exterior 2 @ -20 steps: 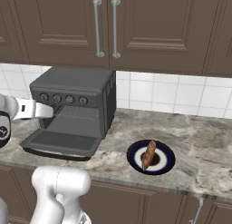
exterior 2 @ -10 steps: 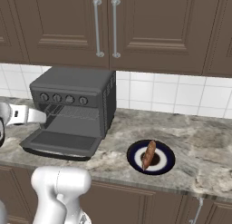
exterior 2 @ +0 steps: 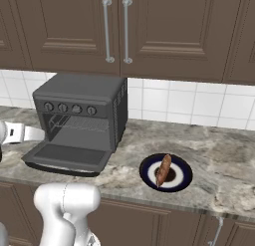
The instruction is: Pull the toaster oven rack outwards. Pick up the baguette from the plate and place it on the toaster oven rack. Close the toaster oven door fully and set the temperature to the lowest setting.
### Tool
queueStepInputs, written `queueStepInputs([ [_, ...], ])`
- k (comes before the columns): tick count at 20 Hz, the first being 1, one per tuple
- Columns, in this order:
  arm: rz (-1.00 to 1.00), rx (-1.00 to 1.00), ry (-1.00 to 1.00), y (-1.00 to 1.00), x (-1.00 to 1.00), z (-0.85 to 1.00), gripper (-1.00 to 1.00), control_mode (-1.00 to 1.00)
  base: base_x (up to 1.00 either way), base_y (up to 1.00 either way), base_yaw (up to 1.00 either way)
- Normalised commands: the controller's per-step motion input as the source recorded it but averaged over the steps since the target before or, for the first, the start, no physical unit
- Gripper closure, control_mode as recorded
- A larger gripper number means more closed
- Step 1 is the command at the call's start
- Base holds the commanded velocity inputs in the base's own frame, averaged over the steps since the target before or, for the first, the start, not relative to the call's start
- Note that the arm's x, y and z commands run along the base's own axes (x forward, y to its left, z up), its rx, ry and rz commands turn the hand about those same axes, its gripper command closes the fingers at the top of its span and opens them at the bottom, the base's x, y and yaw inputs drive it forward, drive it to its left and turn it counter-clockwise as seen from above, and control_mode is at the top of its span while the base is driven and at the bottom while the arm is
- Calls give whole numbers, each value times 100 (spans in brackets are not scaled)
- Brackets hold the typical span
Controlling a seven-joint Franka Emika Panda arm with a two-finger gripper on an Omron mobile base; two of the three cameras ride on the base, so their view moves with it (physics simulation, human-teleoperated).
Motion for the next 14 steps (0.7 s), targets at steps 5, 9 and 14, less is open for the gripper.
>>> queueStepInputs([
  [5, 0, 10, -12, 0, 21, -5, -100, -100, 0, 0, 0],
  [9, 0, 14, -7, 0, 28, -17, -100, -100, 0, 0, 0],
  [14, 2, 5, -8, 0, 9, -25, -100, -100, 0, 0, 0],
])
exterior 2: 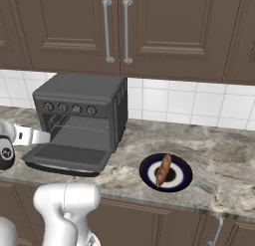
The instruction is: Pull the toaster oven rack outwards. Pick up the baguette from the plate and place it on the toaster oven rack. Close the toaster oven door fully and set the temperature to the lowest setting.
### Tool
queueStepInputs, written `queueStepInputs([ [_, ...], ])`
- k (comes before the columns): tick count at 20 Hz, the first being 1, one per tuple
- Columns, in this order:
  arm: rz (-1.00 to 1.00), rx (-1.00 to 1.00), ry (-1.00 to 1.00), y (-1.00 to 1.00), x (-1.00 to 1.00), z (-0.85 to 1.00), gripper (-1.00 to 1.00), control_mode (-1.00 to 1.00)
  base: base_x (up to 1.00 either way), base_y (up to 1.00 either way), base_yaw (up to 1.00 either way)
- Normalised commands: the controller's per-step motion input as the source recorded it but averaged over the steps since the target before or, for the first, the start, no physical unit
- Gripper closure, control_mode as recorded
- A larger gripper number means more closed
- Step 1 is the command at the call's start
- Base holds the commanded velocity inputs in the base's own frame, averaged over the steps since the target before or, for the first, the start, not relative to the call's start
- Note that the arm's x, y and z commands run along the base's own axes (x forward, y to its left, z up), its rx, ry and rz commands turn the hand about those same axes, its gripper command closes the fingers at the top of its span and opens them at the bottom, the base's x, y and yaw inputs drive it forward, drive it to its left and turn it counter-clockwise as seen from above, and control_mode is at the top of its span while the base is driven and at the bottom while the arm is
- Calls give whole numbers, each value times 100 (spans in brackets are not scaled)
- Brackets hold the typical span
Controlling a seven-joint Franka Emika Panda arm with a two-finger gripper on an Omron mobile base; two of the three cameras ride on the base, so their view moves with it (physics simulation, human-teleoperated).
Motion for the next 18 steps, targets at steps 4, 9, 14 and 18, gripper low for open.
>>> queueStepInputs([
  [4, 0, 0, -10, -2, 0, -15, -100, -100, 0, 0, 0],
  [9, 0, 4, -5, -21, 10, -9, -100, -100, 0, 0, 0],
  [14, 1, 0, 0, -11, 20, -8, -100, -100, 0, 0, 0],
  [18, 2, -3, -2, -1, 19, -3, -100, -100, 0, 0, 0],
])
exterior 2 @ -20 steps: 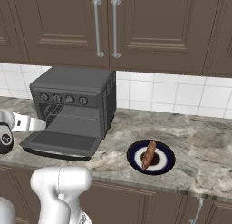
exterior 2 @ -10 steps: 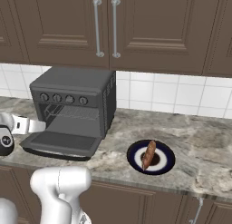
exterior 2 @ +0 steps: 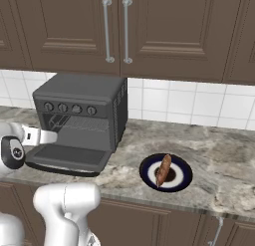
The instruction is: Pull the toaster oven rack outwards. Pick up the baguette from the plate and place it on the toaster oven rack. Close the toaster oven door fully and set the temperature to the lowest setting.
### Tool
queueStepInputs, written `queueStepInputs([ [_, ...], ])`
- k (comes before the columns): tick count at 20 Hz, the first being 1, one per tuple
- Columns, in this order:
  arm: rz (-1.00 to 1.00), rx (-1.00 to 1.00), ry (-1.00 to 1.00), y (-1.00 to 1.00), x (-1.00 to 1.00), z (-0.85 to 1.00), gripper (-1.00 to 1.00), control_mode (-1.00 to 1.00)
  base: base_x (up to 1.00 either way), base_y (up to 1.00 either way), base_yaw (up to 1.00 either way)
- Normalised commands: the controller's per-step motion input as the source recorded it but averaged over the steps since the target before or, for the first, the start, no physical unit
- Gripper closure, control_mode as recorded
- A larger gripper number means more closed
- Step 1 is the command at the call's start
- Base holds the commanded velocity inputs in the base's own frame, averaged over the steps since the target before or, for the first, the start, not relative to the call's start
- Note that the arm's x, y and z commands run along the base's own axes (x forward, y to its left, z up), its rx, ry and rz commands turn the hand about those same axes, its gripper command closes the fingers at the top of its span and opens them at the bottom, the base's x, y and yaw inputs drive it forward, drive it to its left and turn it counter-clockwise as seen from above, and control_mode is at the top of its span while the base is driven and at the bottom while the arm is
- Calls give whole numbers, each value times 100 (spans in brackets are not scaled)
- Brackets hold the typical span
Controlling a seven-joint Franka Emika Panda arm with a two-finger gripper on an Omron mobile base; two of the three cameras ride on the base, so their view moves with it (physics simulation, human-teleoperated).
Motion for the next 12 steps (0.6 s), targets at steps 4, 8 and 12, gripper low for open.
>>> queueStepInputs([
  [4, 5, -12, -3, 0, 15, -1, -100, -100, 0, 0, 0],
  [8, 4, -16, -2, 0, 9, -1, -100, -100, 0, 0, 0],
  [12, 0, -15, -4, 0, 0, -5, -100, -100, 0, 0, 0],
])
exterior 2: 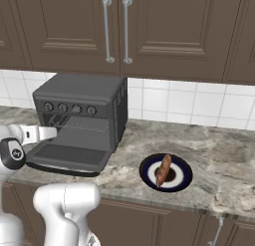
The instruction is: Pull the toaster oven rack outwards. Pick up the baguette from the plate and place it on the toaster oven rack. Close the toaster oven door fully and set the temperature to the lowest setting.
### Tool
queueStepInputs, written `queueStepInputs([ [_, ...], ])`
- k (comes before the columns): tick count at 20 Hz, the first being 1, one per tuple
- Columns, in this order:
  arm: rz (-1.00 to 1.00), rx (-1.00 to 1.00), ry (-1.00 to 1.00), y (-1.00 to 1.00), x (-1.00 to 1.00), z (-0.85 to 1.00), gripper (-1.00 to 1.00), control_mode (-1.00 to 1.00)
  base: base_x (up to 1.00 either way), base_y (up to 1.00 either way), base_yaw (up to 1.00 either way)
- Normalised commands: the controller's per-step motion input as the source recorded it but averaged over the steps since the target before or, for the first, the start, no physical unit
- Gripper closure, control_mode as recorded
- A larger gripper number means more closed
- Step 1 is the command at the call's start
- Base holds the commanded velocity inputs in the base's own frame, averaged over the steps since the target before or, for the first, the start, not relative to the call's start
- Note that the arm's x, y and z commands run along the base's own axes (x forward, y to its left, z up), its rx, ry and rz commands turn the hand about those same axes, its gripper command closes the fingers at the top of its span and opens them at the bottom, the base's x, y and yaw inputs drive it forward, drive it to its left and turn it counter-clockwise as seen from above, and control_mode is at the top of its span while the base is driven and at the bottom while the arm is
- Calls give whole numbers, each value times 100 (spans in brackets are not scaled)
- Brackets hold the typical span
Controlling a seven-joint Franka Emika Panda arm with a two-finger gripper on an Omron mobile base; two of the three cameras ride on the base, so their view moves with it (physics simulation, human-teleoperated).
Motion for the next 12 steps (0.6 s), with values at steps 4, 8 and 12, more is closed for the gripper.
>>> queueStepInputs([
  [4, 0, -19, 0, 0, 0, 0, -100, -100, 0, 0, 0],
  [8, 0, -10, 0, 0, 0, 0, -100, -100, 0, 0, 0],
  [12, 0, -3, 0, 0, 6, 0, -100, -100, 0, 0, 0],
])
